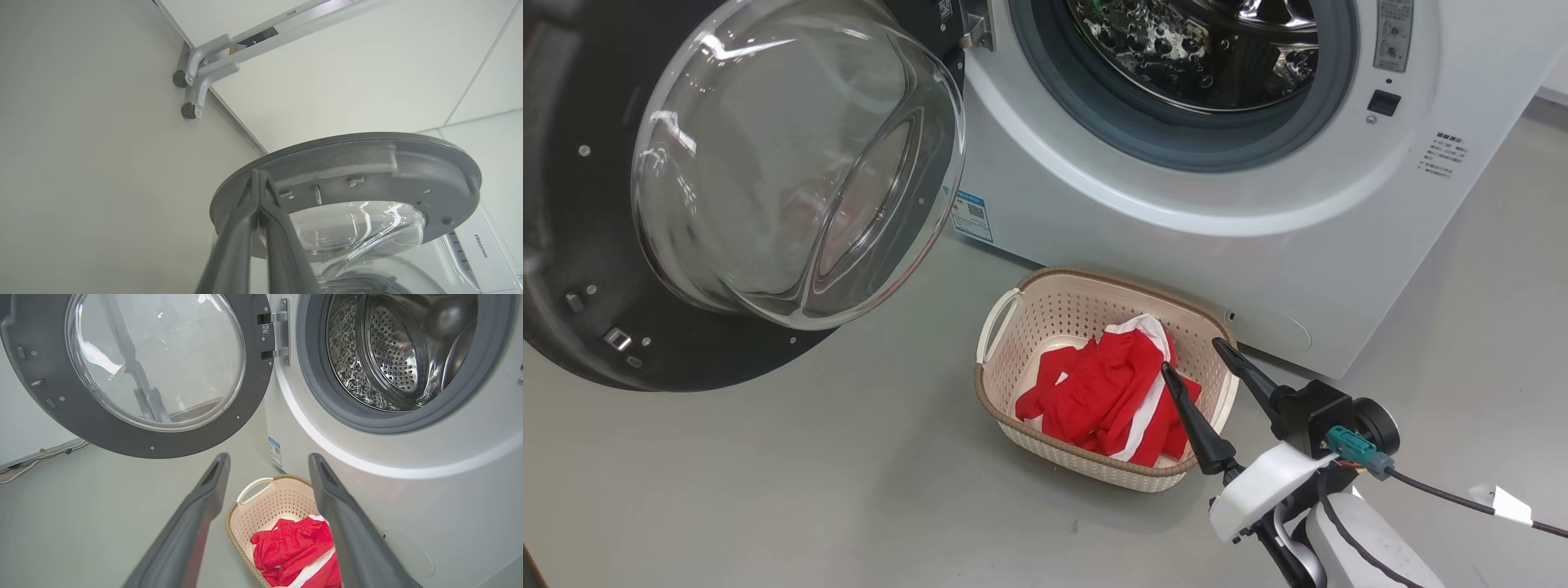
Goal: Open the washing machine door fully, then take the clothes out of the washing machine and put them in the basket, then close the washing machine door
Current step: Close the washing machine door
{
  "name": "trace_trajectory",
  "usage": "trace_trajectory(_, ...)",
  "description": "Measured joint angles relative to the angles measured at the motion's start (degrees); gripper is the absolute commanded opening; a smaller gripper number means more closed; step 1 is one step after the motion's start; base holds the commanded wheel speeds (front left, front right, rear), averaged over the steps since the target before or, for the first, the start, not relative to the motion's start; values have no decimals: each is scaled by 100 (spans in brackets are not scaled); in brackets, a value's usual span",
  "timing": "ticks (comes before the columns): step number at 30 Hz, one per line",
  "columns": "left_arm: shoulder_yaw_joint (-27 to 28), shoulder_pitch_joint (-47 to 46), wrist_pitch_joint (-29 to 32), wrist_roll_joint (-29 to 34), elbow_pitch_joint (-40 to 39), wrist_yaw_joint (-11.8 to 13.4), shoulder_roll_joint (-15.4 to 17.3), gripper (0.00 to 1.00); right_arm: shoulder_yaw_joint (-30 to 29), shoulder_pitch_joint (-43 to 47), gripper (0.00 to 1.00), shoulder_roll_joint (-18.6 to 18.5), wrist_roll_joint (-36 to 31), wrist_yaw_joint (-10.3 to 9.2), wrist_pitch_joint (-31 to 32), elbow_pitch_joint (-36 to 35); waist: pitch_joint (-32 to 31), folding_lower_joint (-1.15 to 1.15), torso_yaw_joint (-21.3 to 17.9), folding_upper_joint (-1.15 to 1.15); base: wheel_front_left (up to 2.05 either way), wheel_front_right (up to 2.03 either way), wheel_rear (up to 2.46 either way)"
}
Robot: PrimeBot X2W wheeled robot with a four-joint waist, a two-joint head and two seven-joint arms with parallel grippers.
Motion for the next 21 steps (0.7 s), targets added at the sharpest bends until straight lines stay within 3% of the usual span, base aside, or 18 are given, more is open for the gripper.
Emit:
trace_trajectory(7, 176, -408, 0, -581, 103, -32, -23, 0, -26, 1, 100, -9, 8, 0, -7, 1, 17, 0, -32, 0, 0, 0, 0)
trace_trajectory(11, 325, -653, 100, -604, 105, -57, -15, 0, -52, 3, 100, -25, 41, 0, -8, 1, 23, 0, -52, 0, 0, 0, 0)
trace_trajectory(21, 599, -1406, 455, -620, 305, -56, 838, 0, -124, 10, 100, -52, 46, 0, -8, -3, 47, 0, -84, 0, 0, 0, 0)
